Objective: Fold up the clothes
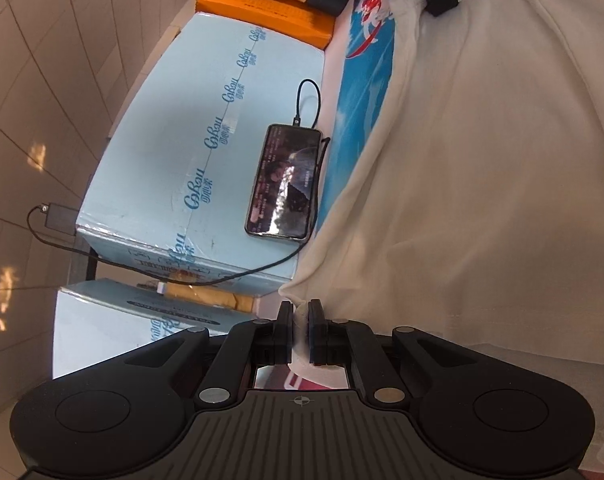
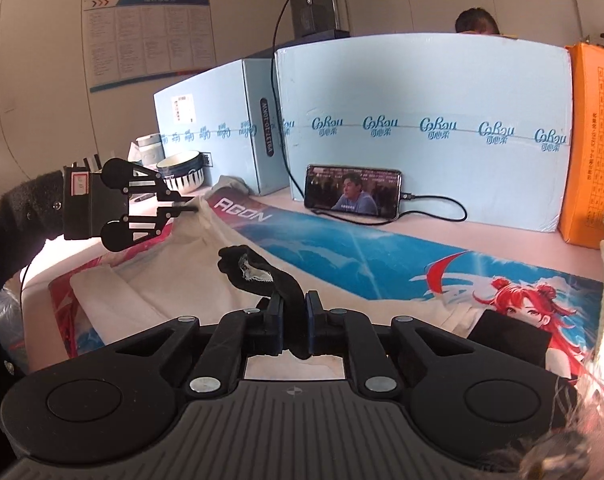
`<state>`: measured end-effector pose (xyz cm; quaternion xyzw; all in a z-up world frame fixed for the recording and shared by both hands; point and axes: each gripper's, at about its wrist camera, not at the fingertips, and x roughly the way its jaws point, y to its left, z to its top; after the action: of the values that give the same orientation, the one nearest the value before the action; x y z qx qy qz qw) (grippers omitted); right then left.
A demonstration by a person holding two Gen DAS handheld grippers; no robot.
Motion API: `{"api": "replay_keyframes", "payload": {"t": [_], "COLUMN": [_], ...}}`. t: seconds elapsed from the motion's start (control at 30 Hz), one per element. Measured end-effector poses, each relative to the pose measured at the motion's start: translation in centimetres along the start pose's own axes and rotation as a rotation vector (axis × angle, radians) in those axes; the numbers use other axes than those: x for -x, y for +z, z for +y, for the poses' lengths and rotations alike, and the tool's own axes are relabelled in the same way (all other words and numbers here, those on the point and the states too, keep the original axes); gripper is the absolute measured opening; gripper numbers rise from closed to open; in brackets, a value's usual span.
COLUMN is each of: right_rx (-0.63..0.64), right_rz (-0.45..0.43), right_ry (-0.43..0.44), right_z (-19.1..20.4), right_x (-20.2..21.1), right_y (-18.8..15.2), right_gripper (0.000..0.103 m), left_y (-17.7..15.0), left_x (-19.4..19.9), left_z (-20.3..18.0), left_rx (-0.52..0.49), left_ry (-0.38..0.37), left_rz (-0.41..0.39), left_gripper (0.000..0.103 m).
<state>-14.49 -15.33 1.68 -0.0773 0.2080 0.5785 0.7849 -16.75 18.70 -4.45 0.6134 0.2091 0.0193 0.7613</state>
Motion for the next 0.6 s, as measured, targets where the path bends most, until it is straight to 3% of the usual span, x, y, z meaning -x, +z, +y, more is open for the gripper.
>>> {"api": "replay_keyframes", "payload": {"t": [0.07,0.17,0.27,0.37,0.43,0.5,0.57,0.6], "right_rx": [0.008,0.05,0.086,0.102,0.076,0.048,0.047,0.046], "right_rz": [-0.021,0.028,0.107,0.159,0.141,0.118,0.127,0.129], "right_ry": [-0.007,0.011,0.01,-0.009,-0.01,0.003,0.029,0.04], "right_z": [0.0,1.0,2.1,2.4,2.1,1.8,2.0,2.1], "right_x": [1.1,1.8,1.9,1.4,1.7,2.0,2.1,2.1], "right_y": [0.3,-0.6,-1.9,-2.7,-2.8,-3.0,-3.2,-3.3], "right_gripper": [0.01,0.01,0.01,0.01,0.01,0.01,0.012,0.026], "left_y": [0.0,-0.5,-1.3,-2.0,-2.6,-3.3,-3.7,-3.6], "left_x": [0.3,1.7,3.2,3.9,4.2,4.6,4.5,4.1], "left_z": [-0.9,-2.9,-3.5,-1.7,0.6,2.6,3.9,4.2], "left_rx": [-0.11,-0.287,-0.323,-0.145,0.064,0.257,0.419,0.482], "left_ry": [0.045,0.098,0.059,-0.015,-0.046,-0.057,-0.057,-0.05], "left_rz": [-0.01,-0.042,-0.016,0.072,0.128,0.139,0.135,0.125], "left_gripper": [0.006,0.007,0.015,0.025,0.043,0.071,0.073,0.073]}}
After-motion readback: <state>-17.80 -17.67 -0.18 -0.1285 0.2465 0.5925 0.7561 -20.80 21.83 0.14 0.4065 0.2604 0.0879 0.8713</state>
